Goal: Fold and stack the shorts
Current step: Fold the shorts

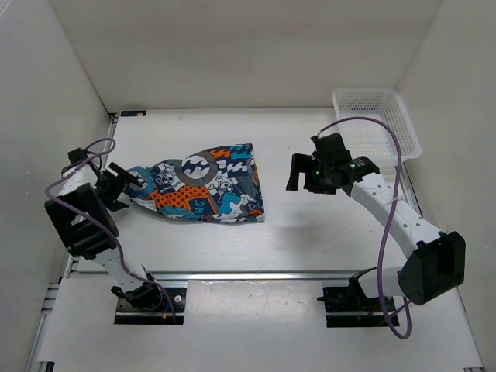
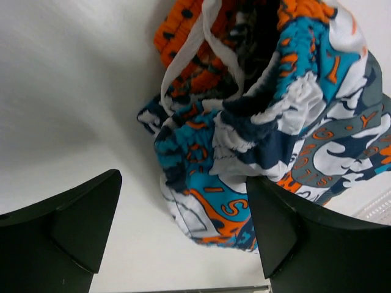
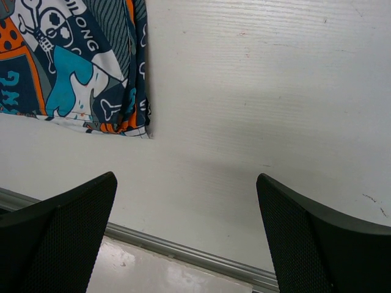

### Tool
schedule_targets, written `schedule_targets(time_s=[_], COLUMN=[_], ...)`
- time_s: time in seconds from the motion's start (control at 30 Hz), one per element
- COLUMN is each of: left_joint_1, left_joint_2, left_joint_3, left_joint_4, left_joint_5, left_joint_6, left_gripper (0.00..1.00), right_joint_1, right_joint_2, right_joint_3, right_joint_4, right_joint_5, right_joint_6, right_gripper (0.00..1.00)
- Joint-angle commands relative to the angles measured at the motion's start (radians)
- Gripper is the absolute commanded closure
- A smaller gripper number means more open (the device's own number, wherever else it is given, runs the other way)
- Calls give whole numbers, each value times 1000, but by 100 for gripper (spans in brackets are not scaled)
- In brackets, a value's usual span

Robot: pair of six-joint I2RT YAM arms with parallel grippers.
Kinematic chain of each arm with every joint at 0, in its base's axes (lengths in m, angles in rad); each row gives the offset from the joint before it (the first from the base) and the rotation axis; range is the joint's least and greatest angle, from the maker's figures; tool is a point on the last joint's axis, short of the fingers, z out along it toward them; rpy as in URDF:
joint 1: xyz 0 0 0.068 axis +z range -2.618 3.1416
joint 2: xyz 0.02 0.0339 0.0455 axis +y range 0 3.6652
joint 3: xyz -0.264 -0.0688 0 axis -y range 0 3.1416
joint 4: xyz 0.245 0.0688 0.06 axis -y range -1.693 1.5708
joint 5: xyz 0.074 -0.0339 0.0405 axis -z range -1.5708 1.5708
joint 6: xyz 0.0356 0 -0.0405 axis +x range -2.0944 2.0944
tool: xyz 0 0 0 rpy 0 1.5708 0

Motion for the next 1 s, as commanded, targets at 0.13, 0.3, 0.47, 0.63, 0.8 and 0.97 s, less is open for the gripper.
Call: schedule_targets(time_s=[0.13,0.3,0.47,0.63,0.8,0.97], left_joint_1=[6,-32,-50,-93,-133,-176], left_joint_2=[96,161,208,221,244,299], left_joint_3=[11,75,101,136,179,212], left_joint_4=[104,104,104,104,104,104], left_joint_5=[-14,-86,-166,-203,-313,-396], left_joint_6=[-4,-4,-13,-13,-13,-27], left_gripper=[10,19,30,31,26,52], right_joint_1=[-5,-5,-5,-5,-5,-5], right_joint_2=[-10,-10,-10,-1,9,18], right_joint_3=[-9,-18,-18,-18,-18,-18], right_joint_4=[14,14,14,14,14,14], right_joint_5=[-14,-14,-23,-23,-32,-32], right_joint_6=[-20,-20,-20,-20,-20,-20], right_gripper=[0,0,0,0,0,0])
